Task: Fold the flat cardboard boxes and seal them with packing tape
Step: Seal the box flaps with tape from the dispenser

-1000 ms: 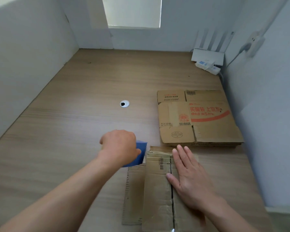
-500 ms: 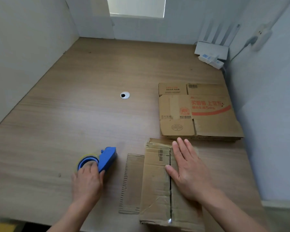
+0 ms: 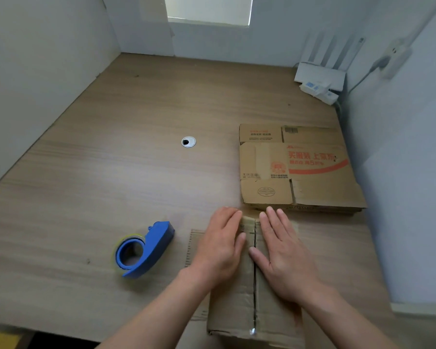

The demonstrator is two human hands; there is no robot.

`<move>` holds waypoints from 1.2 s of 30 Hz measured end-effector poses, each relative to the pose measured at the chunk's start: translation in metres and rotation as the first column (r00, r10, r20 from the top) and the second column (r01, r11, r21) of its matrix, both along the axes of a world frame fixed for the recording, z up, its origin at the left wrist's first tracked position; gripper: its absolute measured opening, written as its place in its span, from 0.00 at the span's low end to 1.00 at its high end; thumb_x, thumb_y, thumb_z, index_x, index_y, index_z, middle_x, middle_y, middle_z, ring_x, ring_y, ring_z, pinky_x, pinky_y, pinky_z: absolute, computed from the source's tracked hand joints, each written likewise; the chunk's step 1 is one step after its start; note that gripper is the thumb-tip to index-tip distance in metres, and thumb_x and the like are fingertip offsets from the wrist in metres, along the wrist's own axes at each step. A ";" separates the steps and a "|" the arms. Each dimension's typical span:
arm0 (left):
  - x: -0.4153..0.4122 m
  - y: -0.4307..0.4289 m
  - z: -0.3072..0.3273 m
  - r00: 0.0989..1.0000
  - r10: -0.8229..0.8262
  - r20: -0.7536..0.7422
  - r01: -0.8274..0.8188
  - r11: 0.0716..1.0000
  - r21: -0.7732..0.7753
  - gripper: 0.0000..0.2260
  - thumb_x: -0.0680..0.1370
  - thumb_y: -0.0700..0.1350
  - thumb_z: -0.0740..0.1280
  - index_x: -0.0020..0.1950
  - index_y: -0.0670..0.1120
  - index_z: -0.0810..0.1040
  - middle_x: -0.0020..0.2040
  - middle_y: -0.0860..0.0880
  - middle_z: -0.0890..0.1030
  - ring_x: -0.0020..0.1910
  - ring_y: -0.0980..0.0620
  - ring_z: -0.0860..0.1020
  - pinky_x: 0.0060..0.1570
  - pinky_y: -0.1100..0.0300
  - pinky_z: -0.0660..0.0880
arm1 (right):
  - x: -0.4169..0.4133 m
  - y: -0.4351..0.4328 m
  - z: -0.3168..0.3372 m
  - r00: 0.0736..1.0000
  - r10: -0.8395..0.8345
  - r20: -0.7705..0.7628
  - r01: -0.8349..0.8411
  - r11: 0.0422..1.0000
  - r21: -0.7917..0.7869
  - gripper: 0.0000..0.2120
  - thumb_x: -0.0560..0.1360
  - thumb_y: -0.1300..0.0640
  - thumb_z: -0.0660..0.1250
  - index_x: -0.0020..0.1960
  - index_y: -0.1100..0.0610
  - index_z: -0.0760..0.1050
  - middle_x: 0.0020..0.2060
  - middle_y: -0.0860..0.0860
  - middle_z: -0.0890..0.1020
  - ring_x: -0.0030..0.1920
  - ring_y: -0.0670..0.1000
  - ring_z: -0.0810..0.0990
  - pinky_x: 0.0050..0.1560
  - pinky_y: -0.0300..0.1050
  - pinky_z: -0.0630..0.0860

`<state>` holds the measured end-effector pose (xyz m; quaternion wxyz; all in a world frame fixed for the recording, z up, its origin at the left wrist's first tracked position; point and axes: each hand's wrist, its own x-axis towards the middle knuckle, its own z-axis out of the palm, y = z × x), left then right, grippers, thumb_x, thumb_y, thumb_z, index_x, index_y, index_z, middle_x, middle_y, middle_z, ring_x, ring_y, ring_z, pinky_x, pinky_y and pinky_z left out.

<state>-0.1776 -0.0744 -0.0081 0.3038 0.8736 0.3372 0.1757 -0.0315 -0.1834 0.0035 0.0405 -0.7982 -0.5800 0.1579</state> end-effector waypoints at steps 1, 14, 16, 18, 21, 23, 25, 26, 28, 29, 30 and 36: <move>0.001 0.000 -0.006 0.999 0.023 0.027 -0.023 1.000 0.002 0.25 0.79 0.53 0.55 0.70 0.40 0.73 0.69 0.46 0.72 0.69 0.55 0.65 0.72 0.58 0.62 | 0.001 0.000 -0.003 1.000 -0.014 -0.028 0.014 1.000 0.024 0.42 0.73 0.27 0.35 0.80 0.48 0.36 0.78 0.42 0.33 0.76 0.42 0.28 0.72 0.36 0.31; 0.020 0.029 0.003 0.967 -0.185 -0.173 0.210 0.968 0.139 0.18 0.79 0.56 0.57 0.60 0.49 0.79 0.55 0.50 0.80 0.53 0.48 0.77 0.51 0.54 0.75 | 0.023 0.007 -0.003 0.994 0.021 -0.112 0.013 0.954 0.301 0.21 0.79 0.43 0.56 0.65 0.52 0.76 0.62 0.48 0.80 0.63 0.51 0.77 0.64 0.53 0.74; 0.027 0.034 0.001 0.978 -0.121 -0.170 0.135 0.988 0.070 0.13 0.81 0.54 0.60 0.54 0.49 0.80 0.49 0.50 0.80 0.49 0.48 0.77 0.45 0.56 0.71 | 0.029 0.016 -0.002 0.988 0.008 -0.153 0.039 0.953 0.302 0.19 0.79 0.44 0.55 0.59 0.52 0.79 0.53 0.47 0.83 0.54 0.51 0.80 0.54 0.49 0.77; 0.033 0.034 -0.001 0.985 -0.015 -0.175 0.024 0.999 0.045 0.12 0.82 0.52 0.62 0.46 0.47 0.81 0.43 0.49 0.80 0.45 0.47 0.77 0.42 0.55 0.69 | 0.032 0.024 -0.003 0.981 -0.047 -0.187 0.096 0.960 0.265 0.19 0.79 0.43 0.55 0.53 0.52 0.80 0.48 0.47 0.84 0.50 0.51 0.79 0.49 0.48 0.75; 0.036 0.030 0.000 0.981 0.129 -0.144 -0.142 0.986 -0.083 0.17 0.81 0.51 0.64 0.33 0.47 0.76 0.35 0.50 0.76 0.38 0.49 0.73 0.38 0.55 0.66 | 0.035 0.031 -0.009 0.894 -0.204 -0.400 0.301 0.933 0.197 0.17 0.81 0.47 0.60 0.45 0.55 0.82 0.42 0.48 0.84 0.46 0.49 0.79 0.46 0.47 0.73; 0.036 0.029 0.004 0.955 0.263 -0.139 -0.293 0.914 -0.282 0.22 0.81 0.50 0.64 0.27 0.47 0.69 0.29 0.53 0.71 0.33 0.50 0.70 0.34 0.56 0.62 | 0.036 0.031 -0.009 0.745 -0.280 -0.606 0.452 0.879 0.150 0.18 0.81 0.49 0.63 0.40 0.59 0.82 0.38 0.48 0.84 0.42 0.46 0.78 0.45 0.45 0.72; 0.036 0.030 0.003 0.922 0.345 -0.175 -0.387 0.812 -0.436 0.23 0.81 0.50 0.64 0.27 0.44 0.70 0.26 0.53 0.70 0.30 0.51 0.69 0.32 0.57 0.62 | 0.035 0.029 -0.010 0.584 -0.335 -0.739 0.573 0.815 0.084 0.17 0.81 0.53 0.64 0.39 0.59 0.84 0.38 0.46 0.85 0.43 0.43 0.80 0.45 0.38 0.72; 0.035 0.031 0.004 0.910 0.366 -0.192 -0.412 0.761 -0.501 0.22 0.80 0.51 0.64 0.28 0.42 0.73 0.27 0.52 0.71 0.30 0.52 0.69 0.33 0.58 0.64 | 0.033 0.027 -0.009 0.481 -0.354 -0.802 0.627 0.779 0.032 0.16 0.81 0.54 0.64 0.40 0.58 0.85 0.40 0.43 0.86 0.45 0.40 0.81 0.46 0.33 0.72; 0.034 0.032 0.003 0.883 0.419 -0.210 -0.451 0.638 -0.624 0.20 0.77 0.54 0.65 0.35 0.39 0.79 0.31 0.49 0.75 0.34 0.50 0.73 0.38 0.57 0.69 | 0.031 0.023 -0.007 0.339 -0.349 -0.874 0.668 0.743 -0.037 0.16 0.81 0.55 0.63 0.40 0.57 0.86 0.47 0.42 0.86 0.52 0.38 0.80 0.51 0.32 0.72; 0.034 0.034 0.005 0.870 0.438 -0.226 -0.463 0.572 -0.677 0.18 0.76 0.54 0.65 0.38 0.41 0.81 0.34 0.48 0.77 0.35 0.50 0.74 0.40 0.56 0.71 | 0.029 0.021 -0.006 0.310 -0.342 -0.887 0.675 0.736 -0.047 0.16 0.81 0.56 0.63 0.41 0.57 0.86 0.50 0.43 0.85 0.54 0.40 0.80 0.53 0.35 0.72; 0.035 0.035 0.008 0.859 0.452 -0.240 -0.470 0.511 -0.719 0.15 0.76 0.53 0.66 0.40 0.43 0.83 0.36 0.47 0.79 0.37 0.49 0.75 0.41 0.56 0.71 | 0.028 0.018 -0.006 0.290 -0.337 -0.895 0.690 0.722 -0.049 0.16 0.82 0.58 0.62 0.42 0.58 0.85 0.51 0.44 0.85 0.56 0.42 0.81 0.55 0.37 0.73; 0.035 0.029 0.029 0.832 0.422 -0.361 -0.501 0.289 -0.816 0.14 0.80 0.50 0.64 0.53 0.42 0.84 0.43 0.44 0.84 0.40 0.46 0.79 0.47 0.57 0.74 | 0.015 -0.004 -0.022 0.110 -0.356 -0.928 0.759 0.633 -0.152 0.18 0.79 0.45 0.63 0.49 0.56 0.86 0.49 0.53 0.87 0.56 0.55 0.83 0.65 0.59 0.74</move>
